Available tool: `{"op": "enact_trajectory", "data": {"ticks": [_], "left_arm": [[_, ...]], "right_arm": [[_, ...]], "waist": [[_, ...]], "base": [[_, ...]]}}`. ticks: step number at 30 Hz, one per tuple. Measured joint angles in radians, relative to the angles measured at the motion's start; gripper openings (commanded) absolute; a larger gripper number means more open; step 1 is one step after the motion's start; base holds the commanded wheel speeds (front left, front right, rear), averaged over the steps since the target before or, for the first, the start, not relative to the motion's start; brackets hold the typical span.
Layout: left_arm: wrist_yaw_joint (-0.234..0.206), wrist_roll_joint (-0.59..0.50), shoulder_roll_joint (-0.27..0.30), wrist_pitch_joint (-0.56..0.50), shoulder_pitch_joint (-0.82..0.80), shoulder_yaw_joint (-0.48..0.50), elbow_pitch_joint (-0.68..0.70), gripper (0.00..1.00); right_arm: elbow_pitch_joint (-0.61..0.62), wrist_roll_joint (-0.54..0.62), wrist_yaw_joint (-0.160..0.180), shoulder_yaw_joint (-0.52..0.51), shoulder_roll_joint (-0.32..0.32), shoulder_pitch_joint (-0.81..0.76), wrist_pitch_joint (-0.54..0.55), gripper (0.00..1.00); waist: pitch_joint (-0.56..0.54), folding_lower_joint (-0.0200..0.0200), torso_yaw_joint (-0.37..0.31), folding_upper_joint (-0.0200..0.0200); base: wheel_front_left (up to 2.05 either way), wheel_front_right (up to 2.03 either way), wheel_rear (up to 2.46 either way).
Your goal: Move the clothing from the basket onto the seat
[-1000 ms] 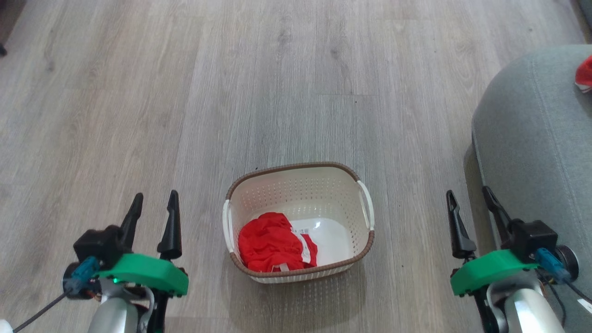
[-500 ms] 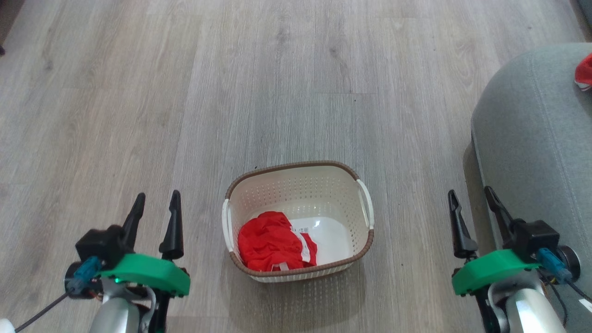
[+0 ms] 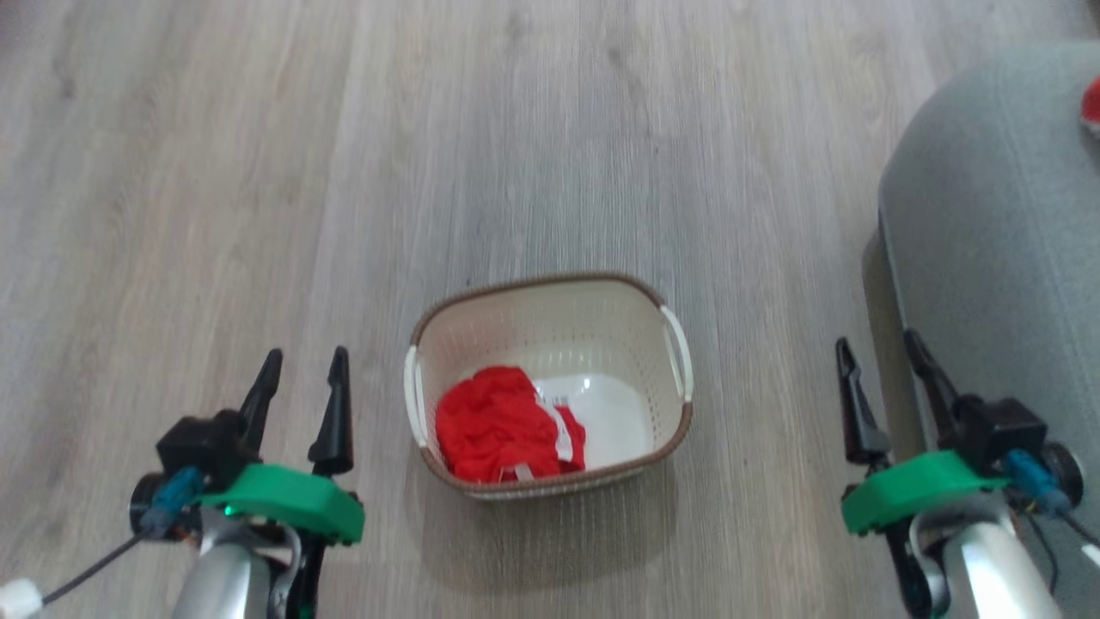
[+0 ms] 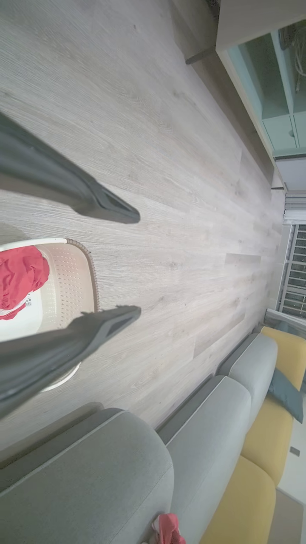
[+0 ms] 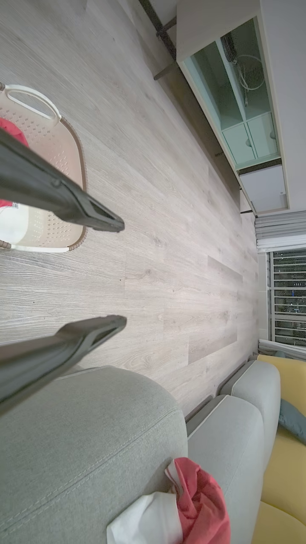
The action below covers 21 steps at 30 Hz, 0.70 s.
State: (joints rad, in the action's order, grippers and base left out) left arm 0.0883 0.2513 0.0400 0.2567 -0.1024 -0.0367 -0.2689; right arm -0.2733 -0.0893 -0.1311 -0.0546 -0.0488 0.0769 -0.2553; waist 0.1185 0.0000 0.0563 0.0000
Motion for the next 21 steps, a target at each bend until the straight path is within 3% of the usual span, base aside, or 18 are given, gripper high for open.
{"op": "enact_trajectory", "data": {"ticks": [7,21], "left_arm": [[0.006,-0.053,0.0,0.0,-0.195,-0.098,-0.062,1.0],[0.02,-0.251,0.021,-0.148,-0.825,-0.284,-0.532,1.0]], "right_arm": [[0.072,0.011,0.0,-0.017,0.0,0.124,0.0,1.0],[0.211,-0.037,0.0,0.028,-0.002,0.425,0.0,1.0]], "waist": [[0.148,0.0001,-0.015,0.0],[0.605,0.0006,-0.102,-0.0001]], "base": [[0.0,0.0,0.0],[0.0,0.0,0.0]]}}
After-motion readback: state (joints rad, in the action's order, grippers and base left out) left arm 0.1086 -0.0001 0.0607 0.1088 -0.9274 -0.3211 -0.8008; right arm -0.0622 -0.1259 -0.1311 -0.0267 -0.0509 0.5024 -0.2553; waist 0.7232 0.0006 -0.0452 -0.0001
